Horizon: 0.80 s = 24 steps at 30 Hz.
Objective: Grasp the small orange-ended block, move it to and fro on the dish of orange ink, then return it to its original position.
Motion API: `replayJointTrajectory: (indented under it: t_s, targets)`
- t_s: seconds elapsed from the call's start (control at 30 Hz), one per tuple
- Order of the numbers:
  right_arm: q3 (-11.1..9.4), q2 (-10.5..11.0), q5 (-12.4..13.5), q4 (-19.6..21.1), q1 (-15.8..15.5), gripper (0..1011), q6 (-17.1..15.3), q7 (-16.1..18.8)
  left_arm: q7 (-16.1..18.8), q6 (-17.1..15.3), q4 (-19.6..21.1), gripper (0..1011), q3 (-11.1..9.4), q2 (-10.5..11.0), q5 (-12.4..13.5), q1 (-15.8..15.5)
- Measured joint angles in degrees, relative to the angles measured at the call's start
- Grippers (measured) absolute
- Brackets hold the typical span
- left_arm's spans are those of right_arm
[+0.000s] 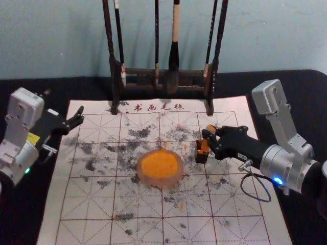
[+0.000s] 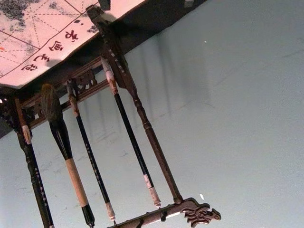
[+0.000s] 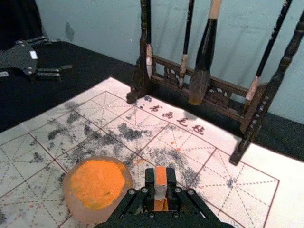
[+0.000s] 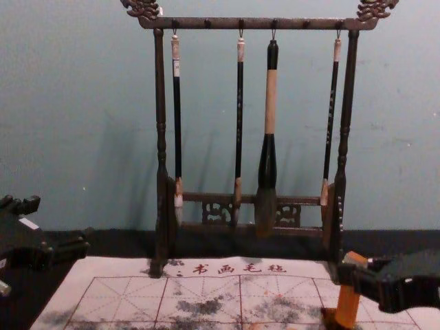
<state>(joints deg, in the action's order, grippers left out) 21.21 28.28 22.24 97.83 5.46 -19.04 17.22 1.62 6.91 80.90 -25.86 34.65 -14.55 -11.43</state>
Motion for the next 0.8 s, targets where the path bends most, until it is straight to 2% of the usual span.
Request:
replayJointTrajectory:
  t_s: [0.8]
  targets:
    - [-0.5,-2.1,-1.6,-2.4,1.1,108,-1.3,0.9,0.0,0.0,0.0,1002,0.0,0.0,0.0,0.0]
